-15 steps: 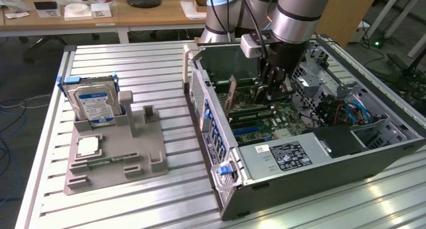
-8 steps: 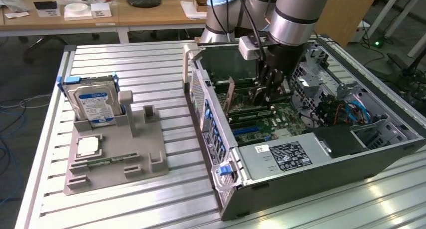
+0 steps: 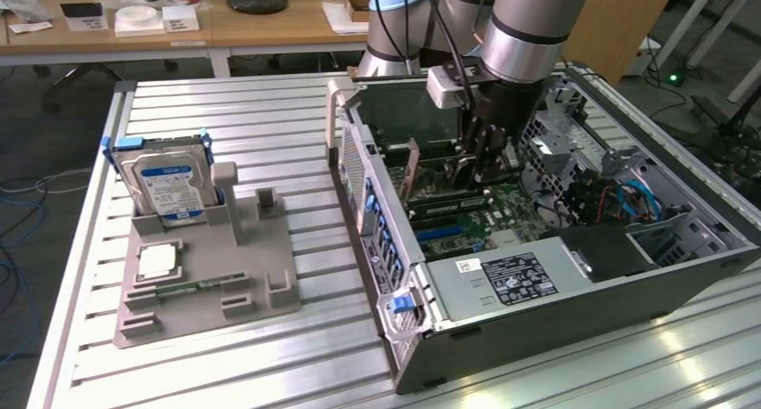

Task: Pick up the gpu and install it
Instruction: 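Insert the gpu into the slot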

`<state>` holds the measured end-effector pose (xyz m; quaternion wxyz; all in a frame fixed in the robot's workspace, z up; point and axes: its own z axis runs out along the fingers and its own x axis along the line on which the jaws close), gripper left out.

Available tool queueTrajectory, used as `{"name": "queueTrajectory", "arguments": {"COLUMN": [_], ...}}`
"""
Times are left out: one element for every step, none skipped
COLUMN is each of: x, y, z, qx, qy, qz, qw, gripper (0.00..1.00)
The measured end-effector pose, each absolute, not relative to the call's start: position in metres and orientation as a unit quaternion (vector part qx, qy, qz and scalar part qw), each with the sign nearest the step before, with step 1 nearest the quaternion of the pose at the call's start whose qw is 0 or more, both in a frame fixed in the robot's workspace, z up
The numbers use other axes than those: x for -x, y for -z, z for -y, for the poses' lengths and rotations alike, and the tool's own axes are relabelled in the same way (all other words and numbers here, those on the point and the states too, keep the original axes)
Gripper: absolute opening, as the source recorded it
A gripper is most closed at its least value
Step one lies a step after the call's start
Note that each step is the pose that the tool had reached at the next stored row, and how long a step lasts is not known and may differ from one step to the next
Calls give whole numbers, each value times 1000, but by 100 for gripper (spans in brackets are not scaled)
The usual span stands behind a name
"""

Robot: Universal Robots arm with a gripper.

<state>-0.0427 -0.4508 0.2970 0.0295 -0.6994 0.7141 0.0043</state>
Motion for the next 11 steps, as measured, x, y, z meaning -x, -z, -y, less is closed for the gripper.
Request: {"name": "queueTrajectory", "arguments": {"x": [43,43,43,43,43,43,43,43,43,43,43], "y": [-297,-297,-297,-296,-296,-295,-293,-291,-290,-288,-286], "z": [452,453,453,453,453,454,454,454,454,454,454], "qx": [699,699,699,699,699,699,699,699,699,699,699], "qy": [-4,-4,-4,-4,-4,-4,-4,-4,-4,-4,-4], "qz": [-714,-714,-714,-714,-714,-714,-714,-714,-714,-714,-714], "qw": [30,29,30,30,30,29,29,29,29,29,29], "gripper": [28,28,28,28,28,28,28,28,28,28,28]}}
